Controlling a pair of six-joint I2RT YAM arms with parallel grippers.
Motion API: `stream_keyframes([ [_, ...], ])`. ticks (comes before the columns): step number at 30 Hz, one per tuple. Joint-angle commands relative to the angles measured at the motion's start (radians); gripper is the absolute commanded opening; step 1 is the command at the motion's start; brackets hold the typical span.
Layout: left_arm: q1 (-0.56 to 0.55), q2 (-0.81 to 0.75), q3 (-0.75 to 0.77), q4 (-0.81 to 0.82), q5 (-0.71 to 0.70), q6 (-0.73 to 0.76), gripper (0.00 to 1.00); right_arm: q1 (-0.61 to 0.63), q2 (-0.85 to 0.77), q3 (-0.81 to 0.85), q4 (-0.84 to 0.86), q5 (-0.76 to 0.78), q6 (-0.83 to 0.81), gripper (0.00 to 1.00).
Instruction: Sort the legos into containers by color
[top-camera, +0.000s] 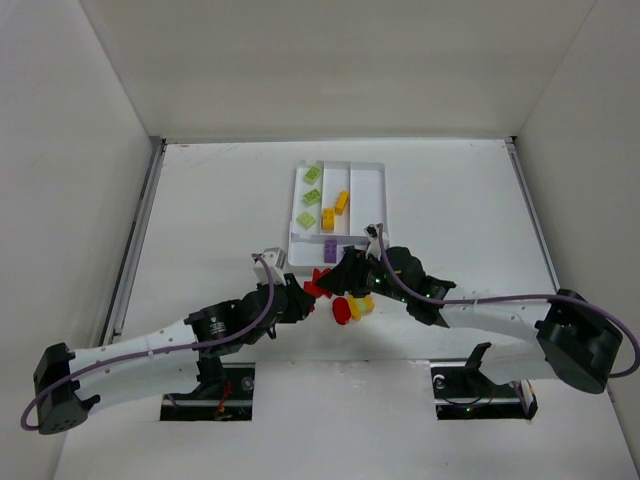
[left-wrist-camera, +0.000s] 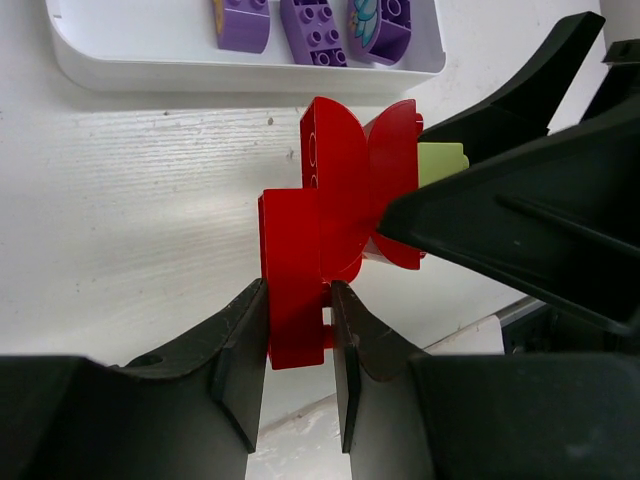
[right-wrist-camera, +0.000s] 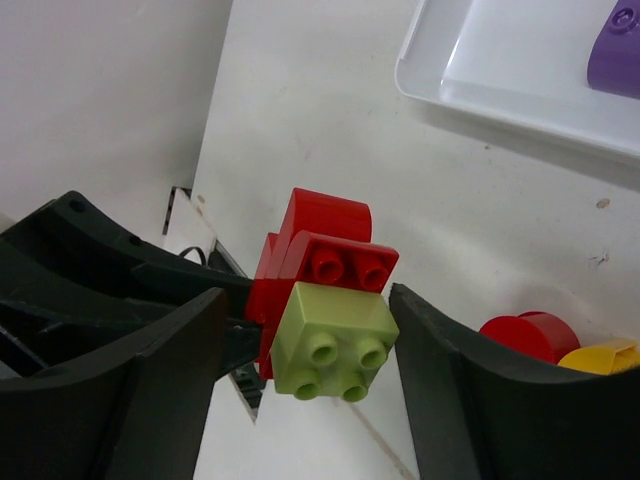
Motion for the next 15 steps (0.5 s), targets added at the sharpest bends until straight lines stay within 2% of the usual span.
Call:
stream_keyframes([
  [1, -0.016, -0.015, 0.049, 0.045, -0.015, 0.012, 0.2, -0.004, 0.013, -0.014, 0.121, -0.018, 0.03, 0.67],
  [5, -0.027, -0.012, 0.046, 0.054, -0.017, 0.013, 0.21, -0.013, 0.033, -0.023, 0.167, -0.018, 0.046, 0.49],
  [8, -0.027, -0.013, 0.041, 0.063, -0.016, 0.013, 0.25, -0.015, 0.039, -0.035, 0.196, -0.014, 0.054, 0.41],
  [15, -0.012, -0.049, 0.012, 0.101, -0.009, 0.013, 0.55, -0.027, 0.027, -0.054, 0.218, -0.005, 0.062, 0.37],
])
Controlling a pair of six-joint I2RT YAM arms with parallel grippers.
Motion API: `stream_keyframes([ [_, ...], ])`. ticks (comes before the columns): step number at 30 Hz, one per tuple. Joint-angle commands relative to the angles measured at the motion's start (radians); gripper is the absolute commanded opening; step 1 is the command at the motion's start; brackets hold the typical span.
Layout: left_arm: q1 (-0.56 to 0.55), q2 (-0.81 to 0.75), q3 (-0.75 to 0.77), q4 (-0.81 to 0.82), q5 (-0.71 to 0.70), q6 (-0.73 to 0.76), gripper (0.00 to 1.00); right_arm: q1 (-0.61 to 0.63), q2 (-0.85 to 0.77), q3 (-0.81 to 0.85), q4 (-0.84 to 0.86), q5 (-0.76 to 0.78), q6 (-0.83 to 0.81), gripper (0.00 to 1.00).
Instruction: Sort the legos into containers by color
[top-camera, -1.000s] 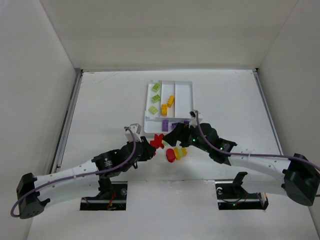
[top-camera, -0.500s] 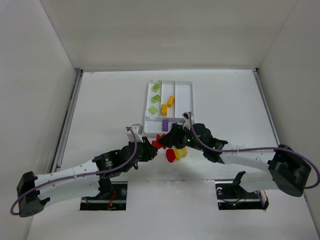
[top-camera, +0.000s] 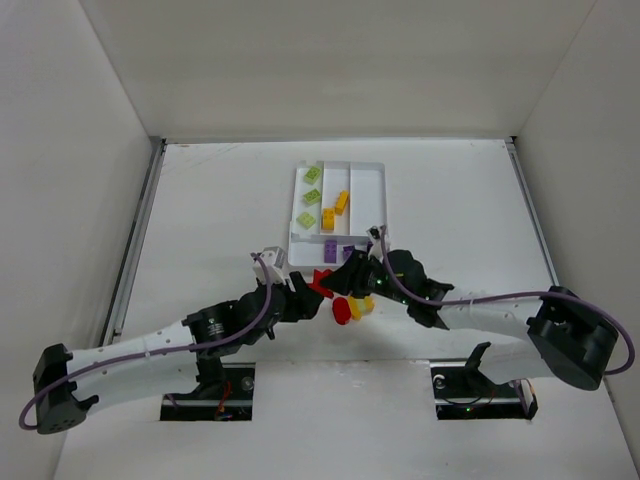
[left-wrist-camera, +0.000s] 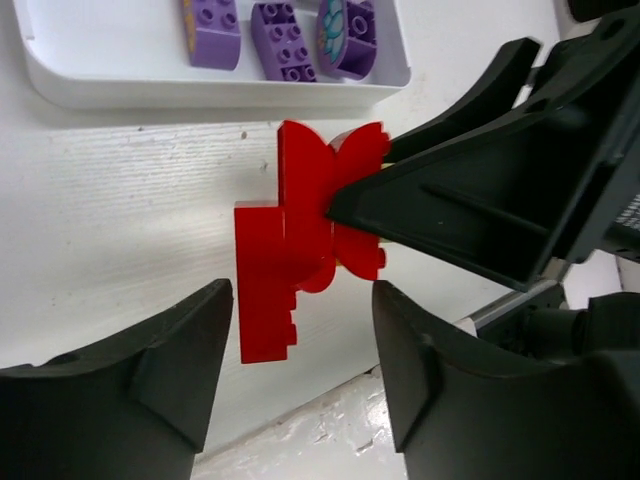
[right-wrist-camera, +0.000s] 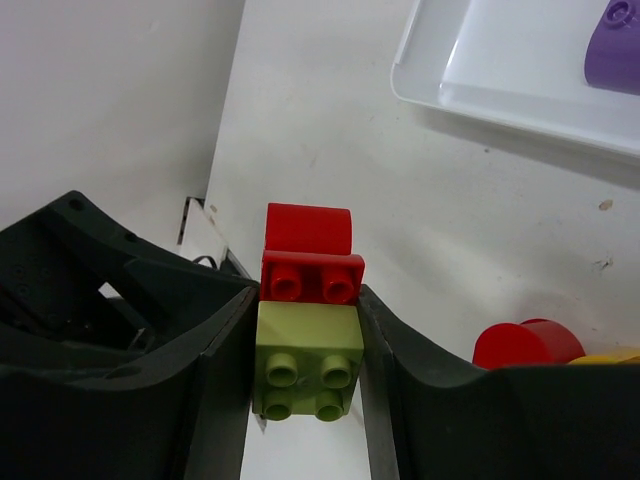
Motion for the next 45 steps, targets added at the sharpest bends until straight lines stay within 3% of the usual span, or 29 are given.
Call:
stream_keyframes([
  [1, 0.004, -0.045, 0.008, 0.074, -0.004, 0.007, 0.58, -0.018, -0.008, -0.003, 0.097, 0.003, 0.011, 0.37],
  [9, 0.05, -0.156, -0.081, 0.174, 0.007, -0.029, 0.63, -0.104, -0.03, -0.019, 0.155, -0.093, 0.066, 0.37],
  [14, 0.145, -0.171, -0.141, 0.399, 0.082, -0.069, 0.64, -0.169, -0.043, -0.009, 0.209, -0.208, 0.135, 0.36],
  [24, 0.314, 0.097, -0.189, 0.895, 0.355, -0.201, 0.62, -0.301, -0.085, -0.075, 0.345, -0.354, 0.253, 0.35],
  [34, 0.345, 0.136, -0.198, 0.964, 0.401, -0.22, 0.55, -0.354, -0.05, -0.097, 0.425, -0.414, 0.302, 0.35],
  [45, 0.346, 0.159, -0.202, 0.964, 0.417, -0.226, 0.53, -0.374, 0.049, -0.1, 0.621, -0.469, 0.414, 0.35],
])
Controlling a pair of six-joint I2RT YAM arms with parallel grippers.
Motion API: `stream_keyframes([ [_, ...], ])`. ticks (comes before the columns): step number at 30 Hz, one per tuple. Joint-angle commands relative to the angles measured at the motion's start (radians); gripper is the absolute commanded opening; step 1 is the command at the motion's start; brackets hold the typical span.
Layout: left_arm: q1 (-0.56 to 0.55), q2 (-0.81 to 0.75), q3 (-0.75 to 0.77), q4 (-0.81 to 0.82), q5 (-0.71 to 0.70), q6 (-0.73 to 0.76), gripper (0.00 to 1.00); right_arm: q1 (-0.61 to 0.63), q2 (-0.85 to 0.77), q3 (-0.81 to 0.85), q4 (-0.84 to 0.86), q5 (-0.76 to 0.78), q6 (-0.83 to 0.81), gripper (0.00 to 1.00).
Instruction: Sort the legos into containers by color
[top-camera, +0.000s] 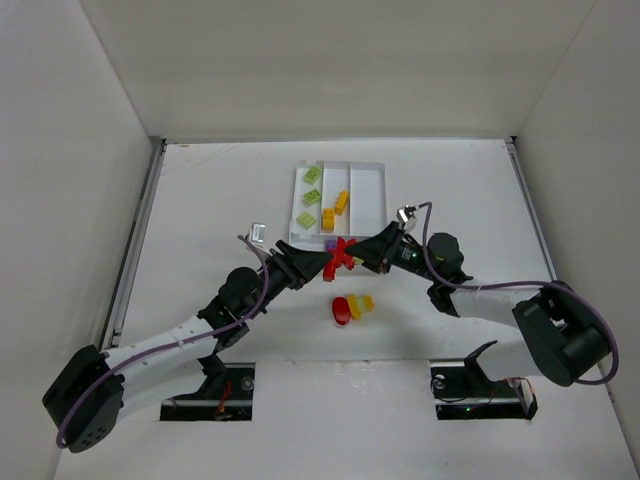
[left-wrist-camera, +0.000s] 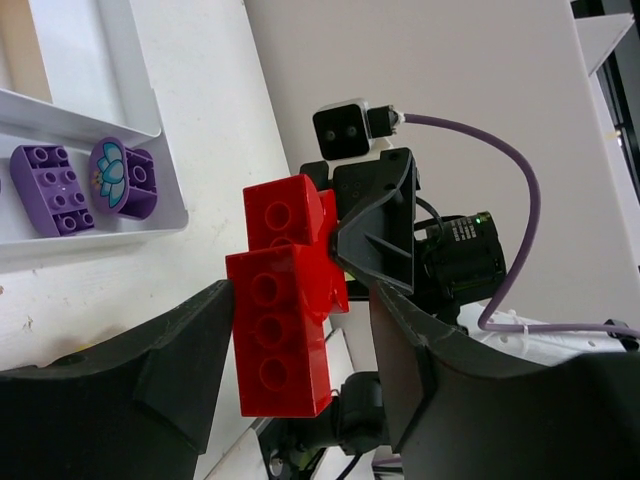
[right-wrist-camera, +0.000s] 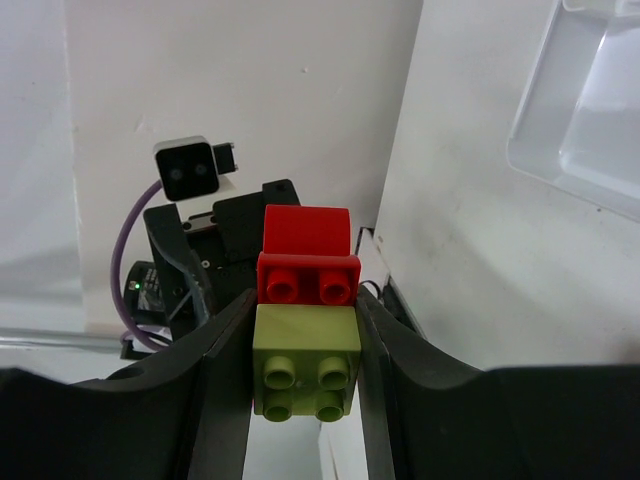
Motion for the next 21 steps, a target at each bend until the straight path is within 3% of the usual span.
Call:
stream_keyframes([
  [1, 0.004, 0.002, -0.003, 0.069, 0.021, -0.006, 0.52, -0.012, 0.011, 0.002, 0.163, -0.03, 0.043, 0.35],
  [7, -0.001, 0.025, 0.014, 0.069, 0.044, -0.012, 0.44, -0.009, 0.02, 0.016, 0.168, -0.03, 0.046, 0.36],
  [14, 0.004, 0.025, 0.013, 0.07, 0.043, -0.013, 0.26, -0.009, 0.039, 0.012, 0.168, -0.021, 0.037, 0.42],
  [21, -0.019, 0.043, 0.025, 0.081, 0.04, -0.015, 0.23, 0.006, 0.062, 0.021, 0.168, -0.015, 0.025, 0.49],
])
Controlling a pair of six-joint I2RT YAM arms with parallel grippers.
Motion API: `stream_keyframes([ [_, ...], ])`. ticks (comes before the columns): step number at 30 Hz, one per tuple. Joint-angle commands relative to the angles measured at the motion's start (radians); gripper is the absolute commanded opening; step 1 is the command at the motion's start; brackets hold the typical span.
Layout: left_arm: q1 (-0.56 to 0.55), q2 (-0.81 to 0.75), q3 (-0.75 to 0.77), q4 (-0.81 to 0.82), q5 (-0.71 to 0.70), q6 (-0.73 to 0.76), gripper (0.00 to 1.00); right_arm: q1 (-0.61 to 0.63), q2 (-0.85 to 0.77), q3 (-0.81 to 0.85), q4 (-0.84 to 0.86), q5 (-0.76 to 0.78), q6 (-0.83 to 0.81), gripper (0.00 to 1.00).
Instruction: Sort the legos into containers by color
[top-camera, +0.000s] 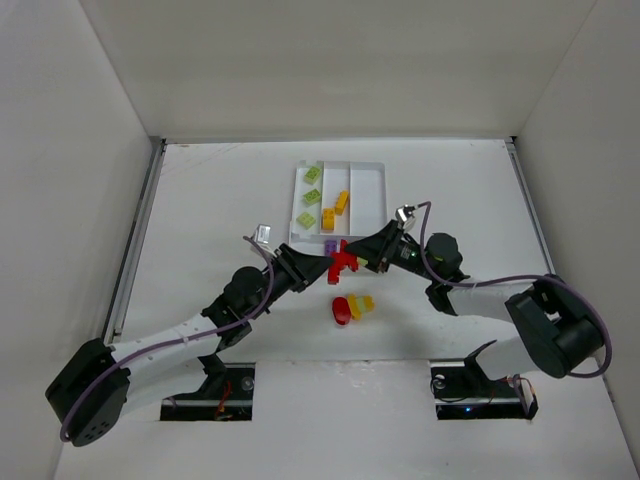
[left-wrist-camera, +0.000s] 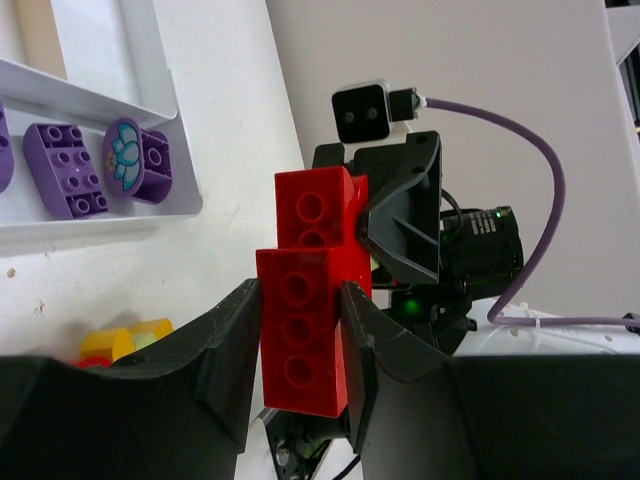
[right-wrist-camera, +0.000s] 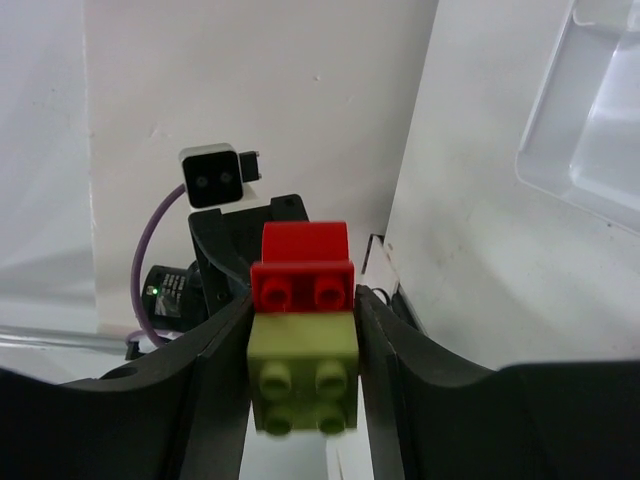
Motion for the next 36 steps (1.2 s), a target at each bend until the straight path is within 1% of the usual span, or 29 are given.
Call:
stream_keyframes([
  [1, -0.016, 0.002, 0.025, 0.081, 0.032, -0.004, 0.22, 0.017, 0.01, 0.022, 0.076, -0.006, -0.013, 0.5],
  [3, -0.018, 0.003, 0.025, 0.081, 0.029, -0.007, 0.22, 0.02, 0.008, 0.025, 0.071, -0.006, -0.018, 0.53],
  [5, -0.018, 0.006, 0.025, 0.081, 0.029, -0.011, 0.22, 0.021, 0.006, 0.027, 0.068, -0.006, -0.022, 0.53],
  [8, -0.018, 0.006, 0.025, 0.081, 0.025, -0.014, 0.22, 0.023, 0.008, 0.028, 0.064, -0.008, -0.024, 0.49],
  [12, -0.018, 0.009, 0.028, 0.083, 0.011, -0.019, 0.22, 0.034, 0.017, 0.025, 0.061, -0.005, -0.033, 0.48],
  [15, -0.021, 0.017, 0.03, 0.09, -0.006, -0.027, 0.21, 0.038, 0.026, 0.018, 0.061, 0.009, -0.041, 0.4],
  [16, -0.021, 0.019, 0.029, 0.097, -0.014, -0.03, 0.2, 0.038, 0.026, 0.016, 0.061, 0.012, -0.042, 0.36],
  [17, -0.021, 0.019, 0.024, 0.104, -0.02, -0.033, 0.19, 0.038, 0.026, 0.013, 0.061, 0.015, -0.044, 0.34],
  [20, -0.007, 0.005, 0.013, 0.12, -0.024, -0.042, 0.18, 0.029, 0.007, -0.004, 0.061, 0.014, -0.047, 0.32],
  [23, 0.002, 0.003, 0.013, 0.107, -0.011, -0.047, 0.19, -0.008, -0.02, -0.014, 0.05, 0.0, -0.048, 0.32],
  [25, -0.007, 0.023, 0.016, 0.1, -0.008, -0.048, 0.25, -0.02, -0.032, -0.011, 0.039, -0.008, -0.047, 0.33],
  [26, -0.009, 0.031, 0.018, 0.098, -0.003, -0.048, 0.3, -0.022, -0.035, -0.01, 0.039, -0.011, -0.042, 0.33],
  [28, -0.007, 0.042, 0.018, 0.1, 0.014, -0.044, 0.46, -0.026, -0.044, -0.004, 0.039, -0.017, -0.036, 0.33],
  [30, -0.003, 0.045, 0.019, 0.098, 0.023, -0.044, 0.57, -0.032, -0.052, 0.002, 0.036, -0.017, -0.03, 0.33],
  [33, -0.01, 0.054, 0.027, 0.11, 0.04, -0.027, 0.66, -0.034, -0.046, 0.015, 0.033, -0.023, -0.012, 0.33],
  [36, -0.015, 0.074, 0.035, 0.13, 0.054, -0.005, 0.67, -0.029, -0.023, 0.025, 0.044, -0.026, 0.011, 0.33],
])
